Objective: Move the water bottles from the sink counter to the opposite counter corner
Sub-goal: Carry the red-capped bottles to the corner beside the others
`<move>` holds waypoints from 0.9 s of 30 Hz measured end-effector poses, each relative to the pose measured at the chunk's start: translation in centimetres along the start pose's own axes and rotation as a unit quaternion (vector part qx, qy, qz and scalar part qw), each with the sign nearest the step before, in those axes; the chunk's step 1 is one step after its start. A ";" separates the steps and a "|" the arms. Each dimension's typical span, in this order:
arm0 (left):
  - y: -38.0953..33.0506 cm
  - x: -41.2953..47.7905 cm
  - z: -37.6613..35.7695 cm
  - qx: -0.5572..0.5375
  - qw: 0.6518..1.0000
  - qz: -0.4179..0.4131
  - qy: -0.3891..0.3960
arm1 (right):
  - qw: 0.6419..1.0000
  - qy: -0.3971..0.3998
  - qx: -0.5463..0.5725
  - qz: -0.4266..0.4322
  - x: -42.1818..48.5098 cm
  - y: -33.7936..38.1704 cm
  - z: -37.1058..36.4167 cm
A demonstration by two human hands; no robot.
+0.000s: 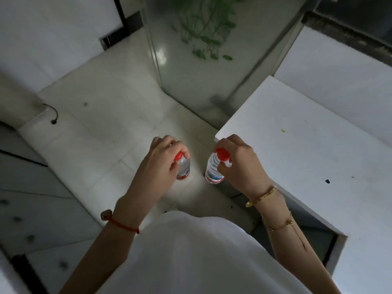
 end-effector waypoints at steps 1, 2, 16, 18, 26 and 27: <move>1.2 -0.2 0.8 -0.001 1.000 0.008 -0.005 | 1.000 0.005 0.000 0.012 0.9 1.1 -0.7; 2.3 -0.4 1.6 -0.002 1.000 0.015 -0.011 | 1.000 0.009 -0.001 0.024 1.7 2.3 -1.4; 14.4 -2.2 9.6 0.024 0.983 0.148 -0.110 | 0.981 0.063 0.005 0.182 12.9 15.2 -8.6; 15.7 -2.0 10.4 0.025 0.977 0.170 -0.129 | 0.977 0.077 0.009 0.198 14.7 16.5 -9.3; 21.3 0.6 13.7 0.020 0.952 0.237 -0.194 | 0.951 0.140 0.014 0.276 23.4 21.8 -12.3; 22.1 1.1 14.2 0.020 0.948 0.245 -0.202 | 0.946 0.147 0.013 0.287 24.8 22.7 -12.7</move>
Point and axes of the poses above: each hand's wrist, its own x-axis towards the middle knuckle, its own z-axis out of the back of the hand, y = z × x, the point moved 2 cm from there along x, towards the middle knuckle, and after that the axes turned 2 degrees about -z, right-handed, at the moved point
